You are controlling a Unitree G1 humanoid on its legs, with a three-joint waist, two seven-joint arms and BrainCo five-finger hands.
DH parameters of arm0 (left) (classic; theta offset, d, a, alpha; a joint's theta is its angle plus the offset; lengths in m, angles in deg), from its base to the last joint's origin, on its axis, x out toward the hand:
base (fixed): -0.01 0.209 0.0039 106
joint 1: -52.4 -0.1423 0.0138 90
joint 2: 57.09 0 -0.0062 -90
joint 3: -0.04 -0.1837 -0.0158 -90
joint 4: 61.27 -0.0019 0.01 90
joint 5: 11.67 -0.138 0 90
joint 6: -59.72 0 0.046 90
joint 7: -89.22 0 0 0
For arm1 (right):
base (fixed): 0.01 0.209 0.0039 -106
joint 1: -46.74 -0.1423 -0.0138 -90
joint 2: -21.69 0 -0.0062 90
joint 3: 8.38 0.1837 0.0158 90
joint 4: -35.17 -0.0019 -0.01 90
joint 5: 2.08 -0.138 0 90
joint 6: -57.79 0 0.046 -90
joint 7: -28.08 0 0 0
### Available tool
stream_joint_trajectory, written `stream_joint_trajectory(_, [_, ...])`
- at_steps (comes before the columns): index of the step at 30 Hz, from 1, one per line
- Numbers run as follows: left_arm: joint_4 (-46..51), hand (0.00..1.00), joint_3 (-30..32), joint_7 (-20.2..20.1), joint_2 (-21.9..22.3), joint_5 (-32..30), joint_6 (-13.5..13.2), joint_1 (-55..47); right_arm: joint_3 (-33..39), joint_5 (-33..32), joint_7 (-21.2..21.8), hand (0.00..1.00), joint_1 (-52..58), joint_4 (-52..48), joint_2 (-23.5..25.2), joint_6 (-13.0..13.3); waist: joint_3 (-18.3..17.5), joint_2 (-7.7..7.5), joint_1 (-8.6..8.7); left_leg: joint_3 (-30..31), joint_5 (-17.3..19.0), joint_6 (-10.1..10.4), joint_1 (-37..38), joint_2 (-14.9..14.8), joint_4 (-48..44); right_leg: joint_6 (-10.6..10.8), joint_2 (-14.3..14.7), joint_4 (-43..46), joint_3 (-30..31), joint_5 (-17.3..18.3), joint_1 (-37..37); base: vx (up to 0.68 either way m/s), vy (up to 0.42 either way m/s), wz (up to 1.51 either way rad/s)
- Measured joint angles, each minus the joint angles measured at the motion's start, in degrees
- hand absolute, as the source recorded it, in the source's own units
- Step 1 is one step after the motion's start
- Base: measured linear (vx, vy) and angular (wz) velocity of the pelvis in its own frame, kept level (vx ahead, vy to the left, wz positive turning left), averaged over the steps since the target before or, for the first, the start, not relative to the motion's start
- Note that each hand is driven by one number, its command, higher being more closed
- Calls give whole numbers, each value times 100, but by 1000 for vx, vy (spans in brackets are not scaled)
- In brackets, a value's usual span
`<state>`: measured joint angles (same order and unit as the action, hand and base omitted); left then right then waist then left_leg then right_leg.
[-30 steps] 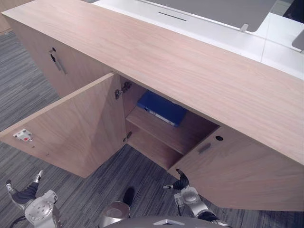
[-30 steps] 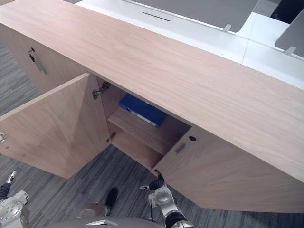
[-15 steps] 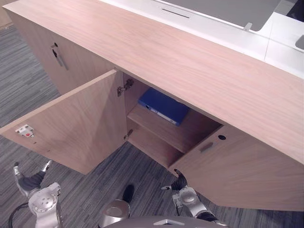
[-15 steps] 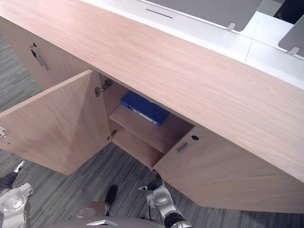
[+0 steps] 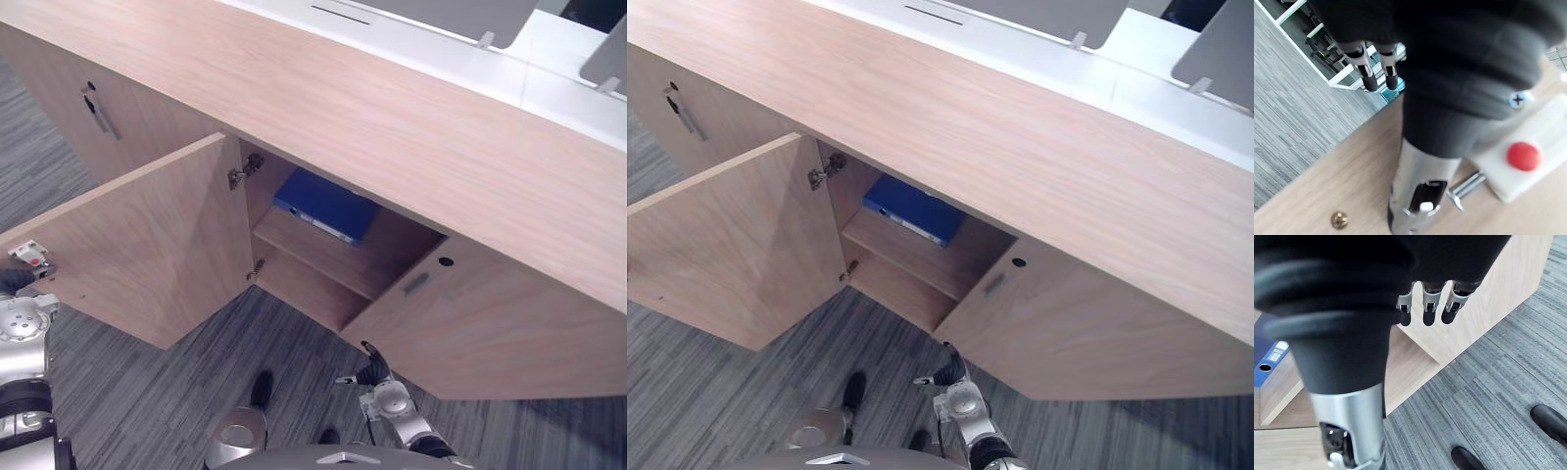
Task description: Walk over to the cabinet, pick up the folder, carry it to the office cabinet, place the folder inside the office cabinet, then close the office cabinet door
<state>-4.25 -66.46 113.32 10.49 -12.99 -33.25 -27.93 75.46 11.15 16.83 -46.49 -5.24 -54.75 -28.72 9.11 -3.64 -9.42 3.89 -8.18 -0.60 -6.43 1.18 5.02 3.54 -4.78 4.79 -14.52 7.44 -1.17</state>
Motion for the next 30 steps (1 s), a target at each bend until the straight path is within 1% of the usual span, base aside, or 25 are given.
stream_joint_trajectory(1, [128,0,51,-10,20,-1,-2,-91,25,1,-2,0,19,-1,7,0,-18,-11,14,-39,-2,2,-45,-15,0,-11,10,-7,18,-7,50,-125,25,-17])
stream_joint_trajectory(2, [445,0,175,-68,135,2,-15,-284,95,1,-4,0,60,-1,6,-8,-33,-22,17,-99,-2,2,-108,-33,0,-23,19,-12,75,-15,130,-85,37,-17])
stream_joint_trajectory(5, [1025,0,358,-121,597,3,-81,-629,236,2,-3,0,201,-1,-6,-76,-69,7,20,-175,-1,2,-136,-7,0,-37,5,-122,145,-24,123,-40,50,-8])
stream_joint_trajectory(9, [1493,0,370,-204,965,3,-134,-907,247,3,-1,0,213,-11,-7,-100,-98,28,22,-256,-1,1,-140,42,-1,-37,-41,-162,216,-24,117,10,42,-2])
stream_joint_trajectory(14, [2163,0,352,-169,1702,18,-216,-1285,308,23,0,0,293,-11,-10,-104,-255,69,34,-370,7,-11,-62,149,0,-33,-126,-165,310,-24,40,48,23,3])
stream_joint_trajectory(19, [2785,0,269,-150,2202,83,-296,-1696,305,66,8,0,330,-8,-7,-123,-408,98,35,-381,16,-23,-16,200,0,-6,-178,-164,334,-38,-14,43,-4,5])
stream_joint_trajectory(20, [2775,0,268,-156,2233,111,-328,-1754,303,66,22,0,331,-7,0,-124,-405,115,33,-382,16,-23,23,202,0,-5,-178,-164,335,-38,-61,0,0,0])
stream_joint_trajectory(21, [2680,0,337,-210,2205,103,-419,-1803,301,69,35,0,332,-7,2,-124,-398,146,31,-386,20,-29,48,202,0,-4,-178,-168,333,-37,-86,15,-26,-7])
stream_joint_trajectory(22, [2413,0,446,-350,2109,91,-538,-1891,302,70,58,0,330,-13,-2,-124,-424,160,48,-396,30,-43,86,197,0,-3,-177,-180,335,-37,-109,14,-30,-19])
stream_joint_trajectory(23, [1983,0,692,-439,1992,193,-448,-1907,313,69,79,0,341,-21,-20,-125,-493,169,92,-445,46,-64,105,177,0,-3,-169,-213,362,-37,-115,26,-39,-29])
stream_joint_trajectory(24, [1630,0,914,-499,1868,425,-361,-1867,314,68,81,0,360,-41,-34,-154,-552,160,123,-526,61,-72,113,147,0,-4,-144,-257,430,-38,-115,40,-51,-29])
stream_joint_trajectory(26, [1473,0,990,-571,1717,699,-328,-1866,326,68,82,0,361,-52,-44,-208,-570,132,155,-558,82,-72,150,121,0,-6,-123,-288,462,-39,-144,47,-50,-16])
stream_joint_trajectory(27, [1404,0,921,-631,1696,812,-332,-1849,364,68,82,0,363,-55,-46,-247,-570,136,198,-561,88,-76,190,124,0,-7,-124,-306,470,-40,-192,47,-36,-5])
stream_joint_trajectory(30, [1417,0,668,-727,1832,1000,-341,-1854,367,68,91,0,390,-60,-40,-250,-568,138,220,-619,128,-92,304,125,1,-7,-135,-318,509,-40,-285,49,-21,-10])
